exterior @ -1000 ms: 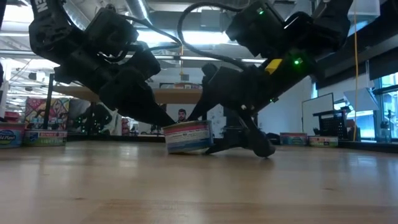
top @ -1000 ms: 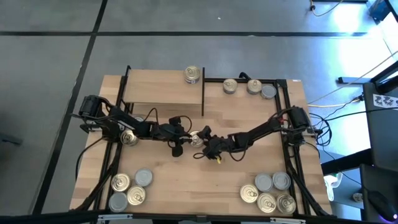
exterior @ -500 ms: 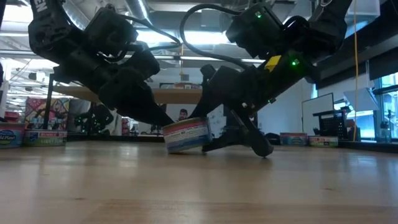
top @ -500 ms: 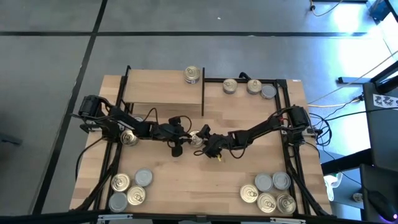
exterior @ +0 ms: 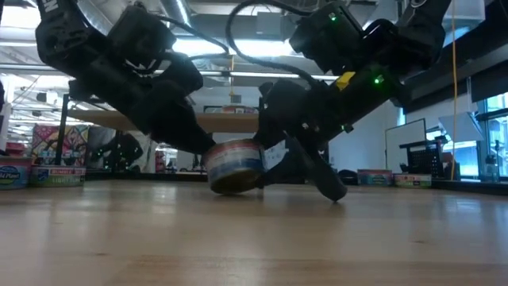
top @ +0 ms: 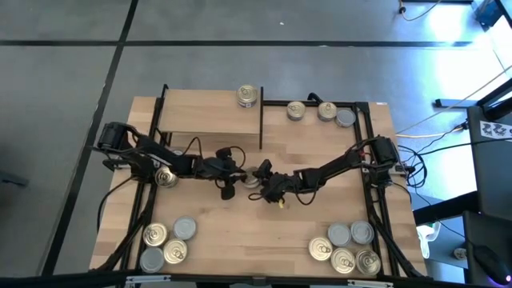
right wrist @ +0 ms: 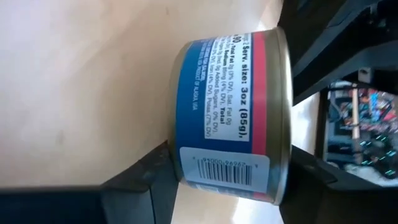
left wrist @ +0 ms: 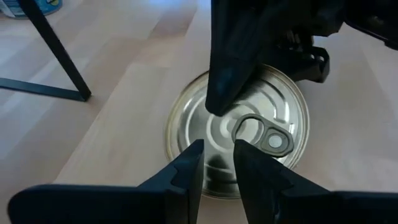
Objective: Stack canned seafood by type on shelf
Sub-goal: Stack the blue tuna can on top of the blue tuna can on the shelf
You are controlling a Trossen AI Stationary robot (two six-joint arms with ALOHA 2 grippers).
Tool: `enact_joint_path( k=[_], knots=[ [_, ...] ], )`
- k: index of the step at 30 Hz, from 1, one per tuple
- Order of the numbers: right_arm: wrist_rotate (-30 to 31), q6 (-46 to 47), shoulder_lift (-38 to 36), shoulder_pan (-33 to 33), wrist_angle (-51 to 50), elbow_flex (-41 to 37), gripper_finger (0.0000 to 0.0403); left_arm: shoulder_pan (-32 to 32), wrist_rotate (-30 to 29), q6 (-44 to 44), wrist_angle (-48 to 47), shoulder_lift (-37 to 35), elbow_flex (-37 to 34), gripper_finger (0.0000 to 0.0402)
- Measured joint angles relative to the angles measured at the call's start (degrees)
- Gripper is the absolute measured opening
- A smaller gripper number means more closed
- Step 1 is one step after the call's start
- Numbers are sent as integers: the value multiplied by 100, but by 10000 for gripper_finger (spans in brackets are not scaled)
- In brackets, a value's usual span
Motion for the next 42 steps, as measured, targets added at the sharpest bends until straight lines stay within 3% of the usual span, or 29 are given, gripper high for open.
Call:
enact_joint_path(
  k=[8,14,21,32,42],
  knots=[
    [16,1167,-563,167,-639,-33,199,-64,109,342,-822,-1072,-9,88],
    [196,1397,-1003,278,-1144,-19,199,-67,-699,451,-1675,-1655,0,88],
    [964,1208,-1719,439,-1484,259,199,-77,-1618,-4,-2068,-1545,-7,88],
    [1609,738,-1927,306,-2565,1824,199,-246,-1655,132,-1754,-1508,0,88],
    [1689,45,-1927,-621,-2725,2753,199,-324,-1655,163,-1743,-1508,0,88]
  ],
)
